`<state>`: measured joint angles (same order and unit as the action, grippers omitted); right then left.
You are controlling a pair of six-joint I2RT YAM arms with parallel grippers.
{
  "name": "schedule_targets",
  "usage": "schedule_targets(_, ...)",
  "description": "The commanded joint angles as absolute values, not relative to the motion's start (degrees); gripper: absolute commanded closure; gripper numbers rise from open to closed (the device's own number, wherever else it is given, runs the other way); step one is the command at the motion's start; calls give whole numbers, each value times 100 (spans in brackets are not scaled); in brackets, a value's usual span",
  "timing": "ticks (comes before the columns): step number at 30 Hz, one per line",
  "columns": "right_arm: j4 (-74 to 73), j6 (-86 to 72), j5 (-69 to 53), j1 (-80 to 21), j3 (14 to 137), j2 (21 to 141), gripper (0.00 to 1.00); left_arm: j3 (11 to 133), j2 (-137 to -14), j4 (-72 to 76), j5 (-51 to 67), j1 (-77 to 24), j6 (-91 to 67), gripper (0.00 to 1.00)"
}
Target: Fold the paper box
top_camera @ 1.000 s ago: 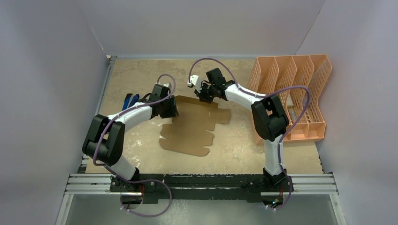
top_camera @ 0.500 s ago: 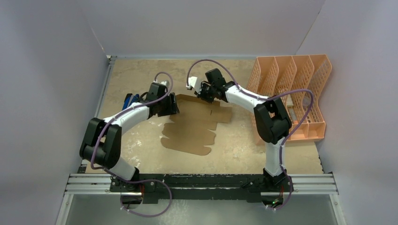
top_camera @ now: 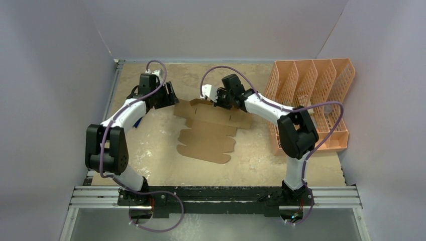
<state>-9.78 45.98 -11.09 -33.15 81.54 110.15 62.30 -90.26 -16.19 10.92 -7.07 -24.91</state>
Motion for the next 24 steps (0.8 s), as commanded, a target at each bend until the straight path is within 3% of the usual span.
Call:
schedule_targets(1,-715,4942,-883,-3393,8057,10626,100,6618,-9482,-1311,1645,-583,-2254,39)
schedule_targets(15,-563,5484,-688,-3477,7855,10306,100,7716,-10666,-1700,2551,-475,-1724,43)
schedule_targets(24,-344,5763,-495,-3516,7717,10221,100,7748,-10893,-1782,2947,-475,-1398,60)
